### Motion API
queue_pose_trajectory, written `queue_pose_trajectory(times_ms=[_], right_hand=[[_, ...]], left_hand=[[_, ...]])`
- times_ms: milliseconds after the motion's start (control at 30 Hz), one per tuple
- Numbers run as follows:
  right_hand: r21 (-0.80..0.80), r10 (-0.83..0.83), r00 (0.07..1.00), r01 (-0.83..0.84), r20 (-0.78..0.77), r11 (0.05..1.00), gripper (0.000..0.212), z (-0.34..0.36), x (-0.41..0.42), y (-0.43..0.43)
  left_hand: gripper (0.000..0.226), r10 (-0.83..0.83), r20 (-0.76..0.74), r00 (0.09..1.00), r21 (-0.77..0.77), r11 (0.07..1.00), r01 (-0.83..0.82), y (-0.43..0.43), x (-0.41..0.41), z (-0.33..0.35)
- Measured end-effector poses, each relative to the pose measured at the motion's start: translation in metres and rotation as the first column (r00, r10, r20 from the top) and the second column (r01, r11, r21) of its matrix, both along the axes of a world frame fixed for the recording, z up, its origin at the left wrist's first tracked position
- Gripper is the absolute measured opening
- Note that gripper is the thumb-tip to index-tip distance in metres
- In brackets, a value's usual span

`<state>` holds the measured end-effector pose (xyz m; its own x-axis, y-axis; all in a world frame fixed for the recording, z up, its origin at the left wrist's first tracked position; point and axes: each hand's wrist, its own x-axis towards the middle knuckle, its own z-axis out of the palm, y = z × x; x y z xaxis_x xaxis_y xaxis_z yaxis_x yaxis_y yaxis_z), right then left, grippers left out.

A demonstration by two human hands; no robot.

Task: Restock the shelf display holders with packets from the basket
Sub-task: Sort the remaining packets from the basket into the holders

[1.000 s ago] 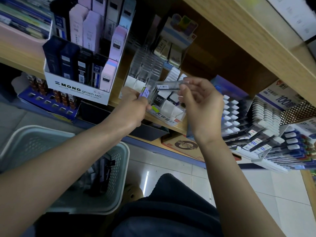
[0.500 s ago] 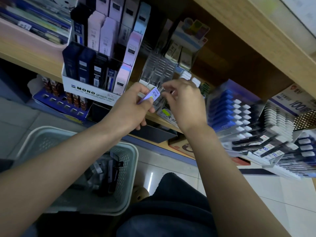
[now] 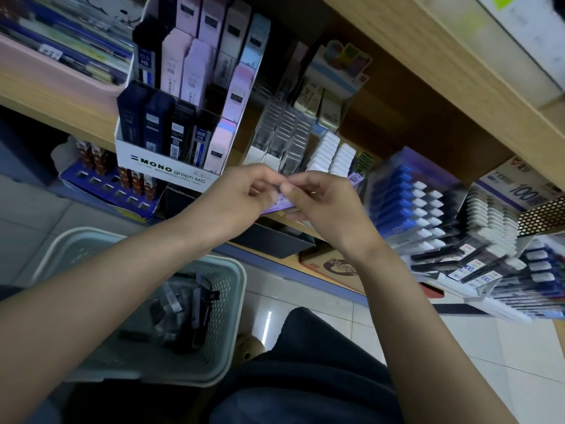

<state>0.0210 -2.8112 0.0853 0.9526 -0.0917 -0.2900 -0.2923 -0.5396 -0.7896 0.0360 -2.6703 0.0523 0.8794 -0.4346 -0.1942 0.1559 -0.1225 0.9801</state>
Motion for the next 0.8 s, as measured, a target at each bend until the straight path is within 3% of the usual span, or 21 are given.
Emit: queue_pose_trajectory(times_ms=[133,267,333,400,467,533,667,800], right_hand=[[0.206,-0.167,0.986,0.162,0.004,0.965,0.027,0.011,-0.002,-0.005],[0.198,-0.158,0.986,0.167,-0.062,0.966,0.027,0.02,-0.009,-0.012],[0.153,-0.183,0.983,0.182,-0.007,0.971,0.017,0.024,-0.012,-0.02],[0.052,-0.233,0.961,0.228,0.147,0.972,0.01,0.026,-0.014,-0.031],[-0.08,-0.265,0.905,0.307,0.333,0.948,0.008,0.027,-0.017,-0.046],[-0.15,-0.279,0.86,0.372,0.426,0.916,0.008,0.029,-0.021,-0.057],[-0.216,-0.248,0.88,0.356,0.405,0.909,0.008,0.032,-0.026,-0.067],[-0.317,-0.116,0.935,0.228,0.335,0.921,0.007,0.03,-0.027,-0.067]], left_hand=[[0.014,0.083,-0.022,0.996,-0.039,0.996,-0.084,-0.001,0.002,-0.002],[0.015,0.112,0.099,0.989,-0.01,0.994,-0.111,-0.007,0.003,-0.005],[0.018,0.105,0.224,0.969,0.022,0.993,-0.113,-0.015,0.001,-0.006],[0.017,0.055,0.385,0.921,0.111,0.988,-0.106,-0.022,-0.001,-0.007],[0.025,-0.034,0.515,0.856,0.212,0.973,-0.09,-0.027,-0.004,-0.01],[0.034,-0.147,0.588,0.796,0.286,0.958,-0.035,-0.032,-0.007,-0.014],[0.041,-0.335,0.677,0.655,0.416,0.909,0.035,-0.046,-0.013,-0.027],[0.038,-0.397,0.734,0.551,0.508,0.86,-0.056,-0.054,-0.011,-0.04]])
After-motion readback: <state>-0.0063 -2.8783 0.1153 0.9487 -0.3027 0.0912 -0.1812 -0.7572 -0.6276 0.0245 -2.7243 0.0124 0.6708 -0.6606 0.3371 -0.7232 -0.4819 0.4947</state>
